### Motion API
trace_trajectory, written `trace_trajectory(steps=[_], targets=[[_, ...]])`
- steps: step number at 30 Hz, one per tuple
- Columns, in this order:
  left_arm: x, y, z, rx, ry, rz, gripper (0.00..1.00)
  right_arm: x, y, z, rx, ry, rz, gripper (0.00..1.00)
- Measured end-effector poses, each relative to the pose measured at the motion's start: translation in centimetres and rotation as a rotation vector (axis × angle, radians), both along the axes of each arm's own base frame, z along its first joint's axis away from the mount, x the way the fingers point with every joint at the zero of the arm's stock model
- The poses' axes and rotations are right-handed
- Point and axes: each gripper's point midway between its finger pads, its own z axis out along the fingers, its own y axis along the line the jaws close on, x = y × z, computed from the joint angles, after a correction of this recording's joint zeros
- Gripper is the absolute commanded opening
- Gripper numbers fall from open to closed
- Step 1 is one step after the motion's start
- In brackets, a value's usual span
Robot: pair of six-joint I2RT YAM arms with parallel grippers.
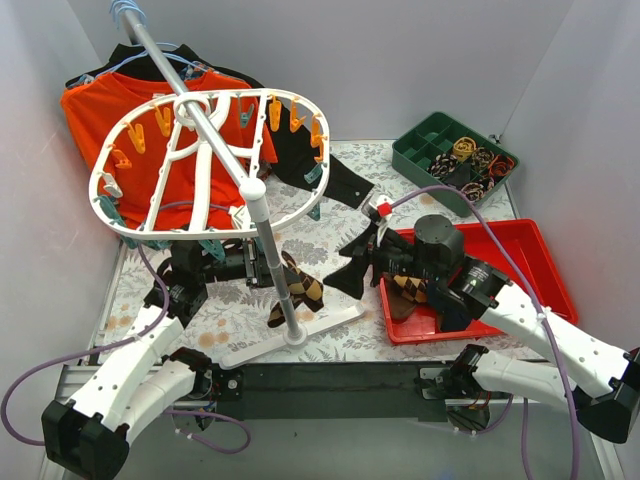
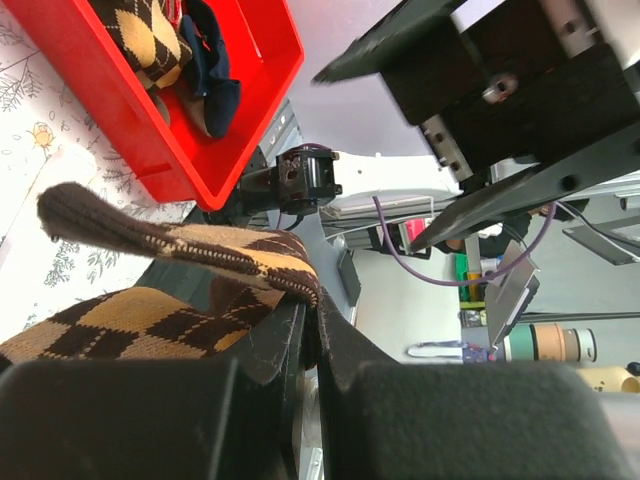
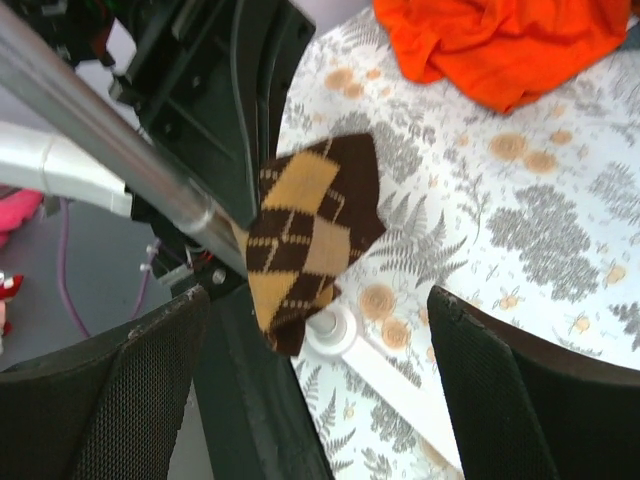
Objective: Remove the socks clipped to the hanger
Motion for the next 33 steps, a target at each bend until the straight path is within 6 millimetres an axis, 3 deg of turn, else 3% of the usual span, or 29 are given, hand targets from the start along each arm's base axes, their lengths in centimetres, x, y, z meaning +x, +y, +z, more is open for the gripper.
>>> trace_trajectory(steps=[5,13,19,25,28,30,33], targets=[[0.1,-0.1,0.1,-0.007,0.006,-0.009,0.00,-1.7,-0.4,-2.6,-0.028,0.032,0.055,0.91],[0.1,-0.2,0.1,-0.011,0.015,-0.019,0.00,-5.0,1.7,-4.6,-0.087,0.022,0.163,0.82],[0.0,-0.2,0.2,-0.014,0.018,-0.021,0.00,-4.5,3.2,-6.3,-0.161,0.007,0.148,0.82],[-0.1,-0.2,0.3,-0.018,0.013,-0.025,0.00,-3.2,4.3,-5.4,-0.181,-0.048,0.104,0.77],[-0.1,-0.2,0.4,-0.019,0.015,-0.026,0.00,-2.4,4.2,-4.8,-0.181,-0.076,0.073,0.69],[-0.2,-0.2,0.4,-0.020,0.016,-0.027,0.00,-2.2,4.2,-4.4,-0.182,-0.091,0.064,0.56],[-0.2,-0.2,0.4,-0.021,0.019,-0.029,0.00,-2.2,4.4,-4.0,-0.176,-0.101,0.074,0.46]])
